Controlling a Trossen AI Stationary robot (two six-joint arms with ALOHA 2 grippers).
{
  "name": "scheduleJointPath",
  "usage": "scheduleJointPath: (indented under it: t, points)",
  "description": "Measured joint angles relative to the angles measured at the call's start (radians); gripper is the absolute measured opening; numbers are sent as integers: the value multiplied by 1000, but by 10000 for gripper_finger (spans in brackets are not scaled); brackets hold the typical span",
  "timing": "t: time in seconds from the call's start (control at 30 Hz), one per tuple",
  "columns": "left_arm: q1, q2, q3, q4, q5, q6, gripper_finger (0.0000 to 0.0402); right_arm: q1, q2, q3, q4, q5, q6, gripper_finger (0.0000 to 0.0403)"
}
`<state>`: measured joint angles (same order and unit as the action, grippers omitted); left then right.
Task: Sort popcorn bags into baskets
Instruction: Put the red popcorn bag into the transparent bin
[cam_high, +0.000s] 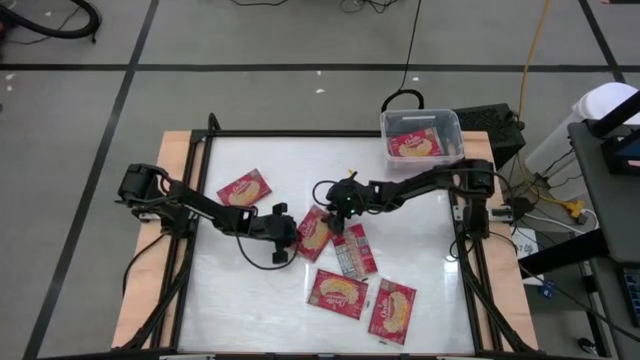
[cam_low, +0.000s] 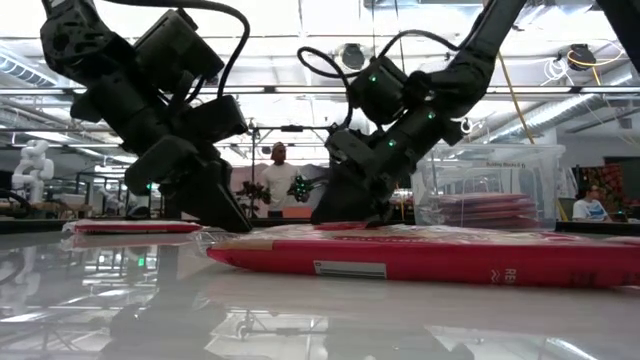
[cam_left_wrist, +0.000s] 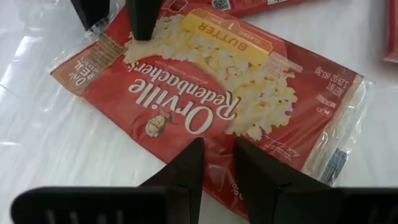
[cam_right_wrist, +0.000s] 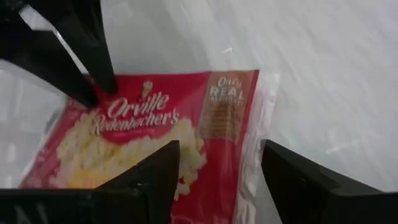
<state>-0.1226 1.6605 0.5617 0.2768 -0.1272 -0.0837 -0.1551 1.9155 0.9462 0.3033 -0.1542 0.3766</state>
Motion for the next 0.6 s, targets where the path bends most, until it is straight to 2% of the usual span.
scheduleJointPath:
  t: [0.13, 0.23, 0.33, 0.5, 0.6]
  points:
    - [0, -1, 0, 4, 0, 5, 92, 5, 24, 1, 35, -23, 0, 201]
    - [0, -5, -1, 3, 0, 24, 92, 4, 30, 0, 81, -106, -2, 177]
    - [0, -5, -1, 3, -3, 43, 92, 5, 28, -3, 113, -136, -23, 132]
    - [0, -84, -8, -59, -15, 100, 92, -3, 24, -3, 137, -147, -73, 20]
    - [1, -190, -6, -104, -91, 135, 92, -8, 19, -3, 144, -155, -85, 12]
